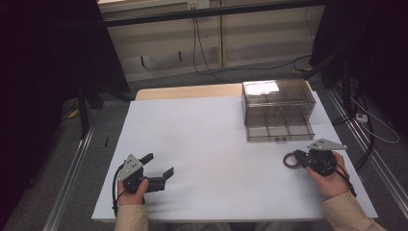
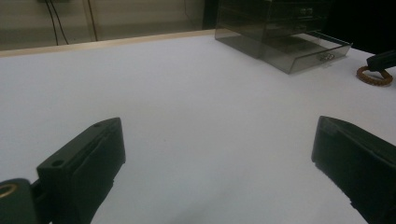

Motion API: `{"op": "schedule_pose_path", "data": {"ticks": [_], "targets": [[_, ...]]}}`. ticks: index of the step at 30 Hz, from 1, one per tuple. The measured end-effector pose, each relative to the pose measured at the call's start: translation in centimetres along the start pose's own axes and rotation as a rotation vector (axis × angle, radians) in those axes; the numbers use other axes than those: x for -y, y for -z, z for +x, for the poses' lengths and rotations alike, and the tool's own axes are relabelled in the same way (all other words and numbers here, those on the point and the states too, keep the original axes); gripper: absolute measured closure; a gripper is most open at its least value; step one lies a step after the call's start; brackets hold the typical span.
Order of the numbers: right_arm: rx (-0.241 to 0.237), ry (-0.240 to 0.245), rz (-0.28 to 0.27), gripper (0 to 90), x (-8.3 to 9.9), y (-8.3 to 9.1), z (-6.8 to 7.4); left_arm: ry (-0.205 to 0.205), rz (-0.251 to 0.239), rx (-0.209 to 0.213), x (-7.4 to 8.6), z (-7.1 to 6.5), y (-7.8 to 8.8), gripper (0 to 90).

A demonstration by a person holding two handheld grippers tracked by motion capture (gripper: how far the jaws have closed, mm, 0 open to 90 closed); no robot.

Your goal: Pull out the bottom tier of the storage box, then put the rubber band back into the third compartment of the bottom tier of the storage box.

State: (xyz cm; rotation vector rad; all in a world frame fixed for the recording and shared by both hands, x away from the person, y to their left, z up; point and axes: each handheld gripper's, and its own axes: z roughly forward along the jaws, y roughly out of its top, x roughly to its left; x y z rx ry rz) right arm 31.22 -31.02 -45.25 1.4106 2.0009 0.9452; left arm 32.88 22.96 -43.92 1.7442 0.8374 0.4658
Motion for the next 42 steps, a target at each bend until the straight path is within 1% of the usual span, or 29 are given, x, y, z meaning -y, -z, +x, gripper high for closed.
{"op": "schedule_pose_path", "data": {"ticks": [8, 15, 33, 42], "targets": [[-0.011, 0.004, 0.0, 85.9, -0.4, 0.3, 0.4, 0.01, -0.002, -0.001, 0.0, 0.0, 0.1, 2.8], [-0.018, 0.007, -0.004, 85.9, -0.9, 0.3, 0.5, 0.01, -0.004, 0.001, 0.0, 0.0, 0.1, 2.8], [-0.037, 0.01, 0.004, 86.1, -1.9, 0.4, 0.5, 0.013, -0.004, 0.0, 0.0, 0.1, 0.3, 2.8], [-0.035, 0.016, 0.001, 86.1, -2.6, 0.7, 0.5, 0.019, -0.006, 0.001, 0.0, 0.1, 0.3, 2.8]]}}
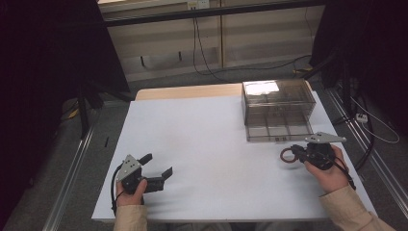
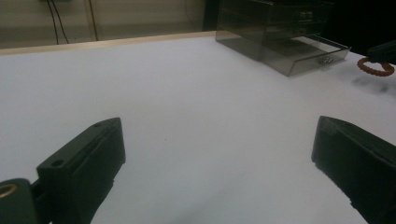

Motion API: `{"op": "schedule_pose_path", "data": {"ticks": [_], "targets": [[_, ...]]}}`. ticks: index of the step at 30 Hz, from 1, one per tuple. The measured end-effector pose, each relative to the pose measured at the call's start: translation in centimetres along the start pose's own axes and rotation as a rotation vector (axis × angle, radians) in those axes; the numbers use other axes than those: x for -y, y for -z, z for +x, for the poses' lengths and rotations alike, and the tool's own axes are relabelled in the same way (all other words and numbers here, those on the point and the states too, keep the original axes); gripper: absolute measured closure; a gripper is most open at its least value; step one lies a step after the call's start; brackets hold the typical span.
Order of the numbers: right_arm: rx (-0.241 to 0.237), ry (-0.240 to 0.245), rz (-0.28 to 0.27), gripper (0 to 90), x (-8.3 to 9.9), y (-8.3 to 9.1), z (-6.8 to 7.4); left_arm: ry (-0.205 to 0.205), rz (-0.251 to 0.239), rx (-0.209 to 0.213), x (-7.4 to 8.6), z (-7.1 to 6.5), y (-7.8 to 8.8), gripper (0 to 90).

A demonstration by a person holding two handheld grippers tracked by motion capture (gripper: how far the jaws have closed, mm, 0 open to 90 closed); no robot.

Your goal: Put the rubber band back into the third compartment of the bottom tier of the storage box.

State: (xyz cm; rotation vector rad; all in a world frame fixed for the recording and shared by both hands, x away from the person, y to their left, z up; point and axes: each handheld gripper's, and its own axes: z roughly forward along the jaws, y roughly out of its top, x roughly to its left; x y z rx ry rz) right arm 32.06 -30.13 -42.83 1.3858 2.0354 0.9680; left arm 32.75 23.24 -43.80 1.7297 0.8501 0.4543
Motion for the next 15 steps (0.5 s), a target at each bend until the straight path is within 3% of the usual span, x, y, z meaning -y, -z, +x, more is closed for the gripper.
{"op": "schedule_pose_path", "data": {"ticks": [15], "targets": [[-0.002, 0.0, 0.005, 86.1, -0.89, 0.22, -0.17, 0.009, -0.002, -0.003, -0.03, 0.07, -0.04, 2.8]]}}
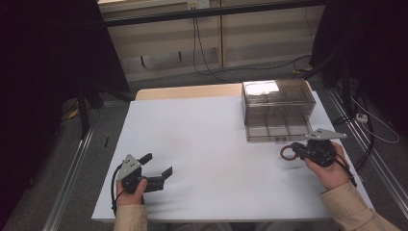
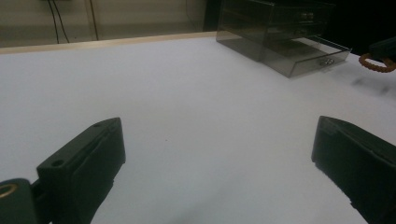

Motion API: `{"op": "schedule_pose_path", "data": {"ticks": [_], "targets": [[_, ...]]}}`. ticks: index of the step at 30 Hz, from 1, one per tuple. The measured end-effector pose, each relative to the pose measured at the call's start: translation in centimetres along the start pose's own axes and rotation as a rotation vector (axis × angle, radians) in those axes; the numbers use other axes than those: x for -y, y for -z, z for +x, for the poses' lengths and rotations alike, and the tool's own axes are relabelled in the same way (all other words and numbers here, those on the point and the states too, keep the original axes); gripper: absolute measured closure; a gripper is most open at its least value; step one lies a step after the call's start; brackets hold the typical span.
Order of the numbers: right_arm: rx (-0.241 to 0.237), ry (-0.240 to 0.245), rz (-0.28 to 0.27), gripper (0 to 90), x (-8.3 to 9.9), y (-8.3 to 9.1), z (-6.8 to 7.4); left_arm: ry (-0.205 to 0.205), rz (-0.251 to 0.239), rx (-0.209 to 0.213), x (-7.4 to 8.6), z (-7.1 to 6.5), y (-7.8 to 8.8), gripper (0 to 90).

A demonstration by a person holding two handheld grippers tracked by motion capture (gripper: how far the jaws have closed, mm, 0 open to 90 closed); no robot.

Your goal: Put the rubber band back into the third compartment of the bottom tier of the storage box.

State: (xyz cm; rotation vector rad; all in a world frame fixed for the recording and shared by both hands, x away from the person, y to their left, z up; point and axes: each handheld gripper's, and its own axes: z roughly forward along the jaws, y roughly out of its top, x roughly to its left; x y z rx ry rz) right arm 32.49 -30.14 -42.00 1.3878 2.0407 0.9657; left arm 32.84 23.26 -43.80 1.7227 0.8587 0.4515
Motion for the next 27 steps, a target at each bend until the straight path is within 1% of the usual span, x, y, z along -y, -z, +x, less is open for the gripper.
{"op": "schedule_pose_path", "data": {"ticks": [7, 13, 16, 27], "targets": [[-0.001, 0.005, 0.001, 86.1, -0.3, 0.0, -0.2, 0.002, -0.001, 0.0, 0.0, 0.0, 0.1, 2.8], [-0.007, -0.004, 0.004, 86.1, -0.6, -0.1, -0.3, 0.006, -0.004, 0.001, 0.0, 0.0, 0.1, 2.8], [-0.005, -0.01, 0.004, 86.1, -0.7, -0.1, -0.4, 0.004, -0.002, 0.002, 0.0, 0.0, 0.1, 2.8], [0.003, -0.008, 0.009, 86.1, -1.5, 0.0, -0.9, 0.004, -0.003, 0.002, 0.0, 0.1, 0.2, 2.8]]}}
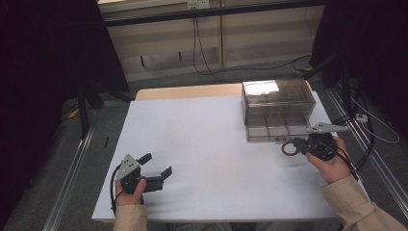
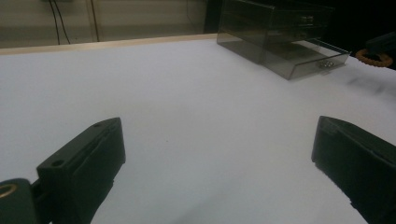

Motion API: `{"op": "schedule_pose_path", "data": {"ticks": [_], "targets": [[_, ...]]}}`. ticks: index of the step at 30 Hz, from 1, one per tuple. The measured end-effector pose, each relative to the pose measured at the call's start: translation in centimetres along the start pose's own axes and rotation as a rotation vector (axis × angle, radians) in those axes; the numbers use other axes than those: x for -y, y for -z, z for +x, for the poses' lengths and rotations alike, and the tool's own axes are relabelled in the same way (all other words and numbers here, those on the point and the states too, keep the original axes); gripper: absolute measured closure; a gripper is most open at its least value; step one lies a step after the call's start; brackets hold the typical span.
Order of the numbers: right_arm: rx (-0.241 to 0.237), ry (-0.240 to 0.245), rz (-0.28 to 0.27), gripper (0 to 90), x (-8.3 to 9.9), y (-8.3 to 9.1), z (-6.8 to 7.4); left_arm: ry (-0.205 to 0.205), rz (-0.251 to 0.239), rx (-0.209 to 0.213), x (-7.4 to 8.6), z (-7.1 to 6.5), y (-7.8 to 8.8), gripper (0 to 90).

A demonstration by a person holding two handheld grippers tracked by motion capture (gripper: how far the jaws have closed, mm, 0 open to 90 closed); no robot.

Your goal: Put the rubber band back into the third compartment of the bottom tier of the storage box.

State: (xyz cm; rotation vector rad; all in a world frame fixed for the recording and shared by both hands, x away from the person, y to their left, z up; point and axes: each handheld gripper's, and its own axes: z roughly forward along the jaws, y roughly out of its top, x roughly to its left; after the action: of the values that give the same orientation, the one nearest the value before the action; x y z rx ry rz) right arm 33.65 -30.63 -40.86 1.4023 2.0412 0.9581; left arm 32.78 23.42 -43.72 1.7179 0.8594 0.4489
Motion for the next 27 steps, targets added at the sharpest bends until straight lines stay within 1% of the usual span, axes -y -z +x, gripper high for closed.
{"op": "schedule_pose_path", "data": {"ticks": [11, 27], "targets": [[0.004, -0.011, 0.002, 86.1, -0.4, -0.2, -0.3, -0.001, 0.0, 0.001, 0.0, 0.0, 0.0, 2.8], [0.016, -0.006, 0.009, 86.1, -1.5, -0.2, -0.6, 0.004, 0.003, 0.002, 0.0, 0.0, 0.0, 2.9]]}}
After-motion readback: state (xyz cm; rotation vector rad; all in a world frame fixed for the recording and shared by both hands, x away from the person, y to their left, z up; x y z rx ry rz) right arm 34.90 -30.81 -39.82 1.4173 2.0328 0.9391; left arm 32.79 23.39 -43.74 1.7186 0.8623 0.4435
